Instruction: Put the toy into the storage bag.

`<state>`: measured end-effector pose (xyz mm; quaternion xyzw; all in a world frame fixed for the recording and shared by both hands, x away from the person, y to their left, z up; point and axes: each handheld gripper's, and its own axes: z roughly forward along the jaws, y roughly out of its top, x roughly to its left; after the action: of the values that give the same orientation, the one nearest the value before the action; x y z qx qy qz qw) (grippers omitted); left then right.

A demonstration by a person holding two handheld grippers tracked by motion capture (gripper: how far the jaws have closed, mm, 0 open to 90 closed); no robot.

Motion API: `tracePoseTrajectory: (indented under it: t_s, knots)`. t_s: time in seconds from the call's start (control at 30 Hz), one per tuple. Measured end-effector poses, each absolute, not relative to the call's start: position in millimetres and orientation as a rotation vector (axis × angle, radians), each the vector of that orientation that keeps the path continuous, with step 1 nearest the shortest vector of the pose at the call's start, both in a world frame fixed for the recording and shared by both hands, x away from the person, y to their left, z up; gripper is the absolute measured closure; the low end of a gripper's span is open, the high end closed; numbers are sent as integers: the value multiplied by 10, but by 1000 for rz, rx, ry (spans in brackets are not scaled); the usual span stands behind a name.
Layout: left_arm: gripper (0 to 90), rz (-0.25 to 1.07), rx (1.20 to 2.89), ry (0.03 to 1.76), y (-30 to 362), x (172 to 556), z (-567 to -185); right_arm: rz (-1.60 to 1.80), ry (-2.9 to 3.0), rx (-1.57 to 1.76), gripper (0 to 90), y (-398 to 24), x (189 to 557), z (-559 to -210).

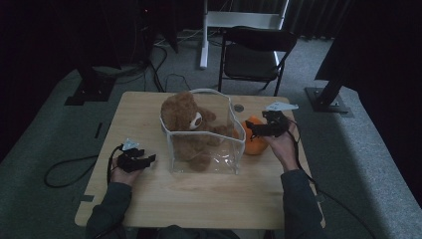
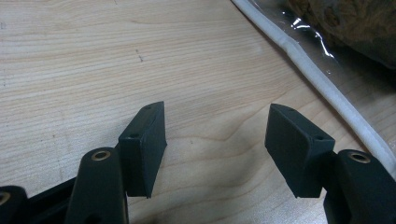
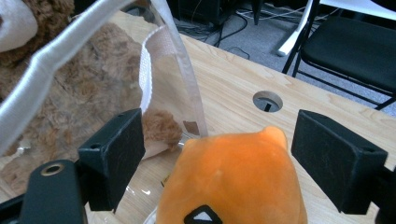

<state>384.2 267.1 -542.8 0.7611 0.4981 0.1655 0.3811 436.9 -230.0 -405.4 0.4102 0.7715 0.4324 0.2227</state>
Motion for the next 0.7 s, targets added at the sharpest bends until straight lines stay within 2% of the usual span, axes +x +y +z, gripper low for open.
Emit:
tracePoseTrajectory:
  t_s: [0.7]
  knots:
    - [389,421,1941,1272,2673,3843,-5428,1126,2135,1218,127,-2372,4407,-4333]
